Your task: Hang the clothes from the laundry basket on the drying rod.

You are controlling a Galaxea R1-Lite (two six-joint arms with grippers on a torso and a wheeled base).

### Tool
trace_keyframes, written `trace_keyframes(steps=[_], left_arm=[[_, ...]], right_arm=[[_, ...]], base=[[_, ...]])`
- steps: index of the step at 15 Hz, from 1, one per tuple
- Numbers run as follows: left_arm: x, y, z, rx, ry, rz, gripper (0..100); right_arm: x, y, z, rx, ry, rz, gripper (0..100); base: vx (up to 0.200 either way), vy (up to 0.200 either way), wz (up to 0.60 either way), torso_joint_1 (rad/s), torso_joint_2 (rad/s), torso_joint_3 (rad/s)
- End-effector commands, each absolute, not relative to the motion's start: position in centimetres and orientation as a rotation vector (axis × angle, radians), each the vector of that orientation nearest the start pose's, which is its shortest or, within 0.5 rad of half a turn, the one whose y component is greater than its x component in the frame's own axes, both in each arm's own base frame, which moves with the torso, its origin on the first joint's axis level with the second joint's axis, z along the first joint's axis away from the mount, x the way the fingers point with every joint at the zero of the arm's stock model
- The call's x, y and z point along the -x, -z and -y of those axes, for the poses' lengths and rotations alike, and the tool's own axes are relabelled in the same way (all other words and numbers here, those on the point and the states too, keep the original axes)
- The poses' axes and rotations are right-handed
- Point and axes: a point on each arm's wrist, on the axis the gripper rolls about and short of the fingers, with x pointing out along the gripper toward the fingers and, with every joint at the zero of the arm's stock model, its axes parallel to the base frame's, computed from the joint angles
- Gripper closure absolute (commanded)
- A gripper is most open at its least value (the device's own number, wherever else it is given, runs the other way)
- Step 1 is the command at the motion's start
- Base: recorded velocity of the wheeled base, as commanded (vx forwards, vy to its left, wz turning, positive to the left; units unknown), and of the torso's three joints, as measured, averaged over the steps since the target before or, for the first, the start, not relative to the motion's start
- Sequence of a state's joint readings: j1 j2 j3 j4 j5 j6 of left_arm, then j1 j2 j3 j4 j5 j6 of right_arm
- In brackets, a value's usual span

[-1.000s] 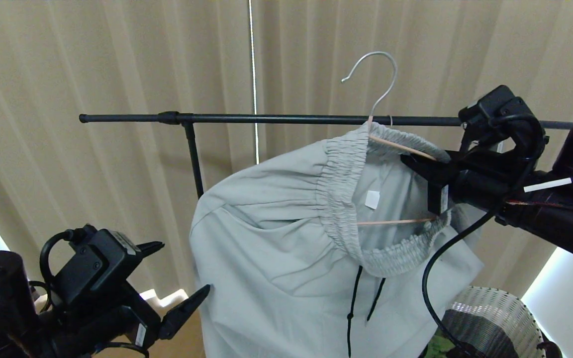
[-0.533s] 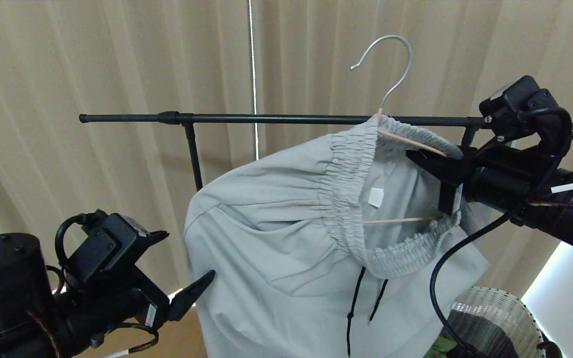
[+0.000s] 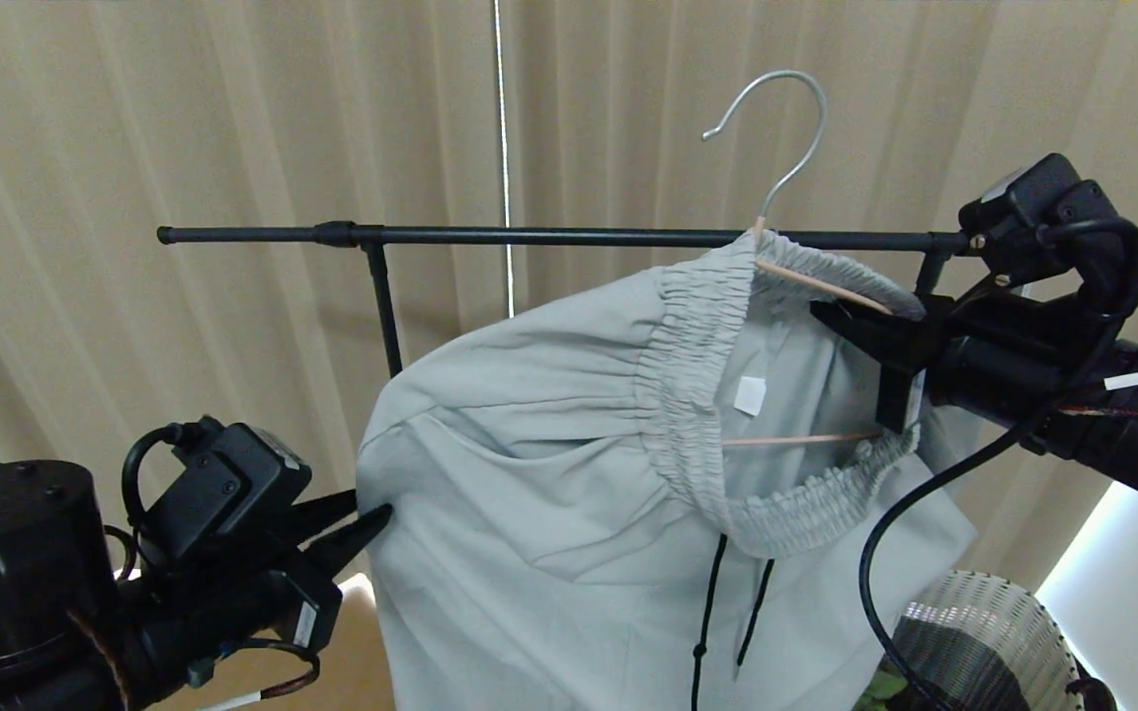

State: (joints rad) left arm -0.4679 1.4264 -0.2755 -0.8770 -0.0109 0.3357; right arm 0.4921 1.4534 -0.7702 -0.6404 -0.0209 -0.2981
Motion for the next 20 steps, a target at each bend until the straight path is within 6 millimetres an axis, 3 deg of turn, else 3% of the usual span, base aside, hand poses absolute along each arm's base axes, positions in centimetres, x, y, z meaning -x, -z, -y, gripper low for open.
trace_keyframes(steps=[1, 4, 9, 15, 16, 20], left_arm=[[-17.3, -13.7, 8.8, -0.393, 0.519, -0.201, 100], [-17.1, -12.9, 7.9, -0.395, 0.487, -0.243, 100], [-17.0, -11.3, 4.3, -0.384, 0.321, -0.344, 100], [-17.1, -11.2, 4.1, -0.376, 0.309, -0.351, 100], [-16.9, -11.4, 4.1, -0.374, 0.31, -0.34, 0], [-15.7, -13.0, 4.2, -0.363, 0.318, -0.247, 0]], right_arm=[[-22.1, -24.0, -11.8, 0.306, -0.476, 0.022, 100], [-22.1, -23.4, -11.8, 0.311, -0.476, 0.003, 100], [-22.3, -23.5, -11.8, 0.313, -0.473, 0.003, 100], [-22.3, -23.4, -11.8, 0.315, -0.472, 0.002, 100], [-22.5, -23.1, -11.9, 0.318, -0.472, -0.01, 100], [-22.5, -22.8, -11.9, 0.323, -0.465, -0.028, 100]], base=[[0.0, 0.0, 0.0, 0.0, 0.0, 0.0], [0.0, 0.0, 0.0, 0.0, 0.0, 0.0], [0.0, 0.0, 0.0, 0.0, 0.0, 0.0], [0.0, 0.0, 0.0, 0.0, 0.0, 0.0], [0.0, 0.0, 0.0, 0.0, 0.0, 0.0], [0.0, 0.0, 0.0, 0.0, 0.0, 0.0]])
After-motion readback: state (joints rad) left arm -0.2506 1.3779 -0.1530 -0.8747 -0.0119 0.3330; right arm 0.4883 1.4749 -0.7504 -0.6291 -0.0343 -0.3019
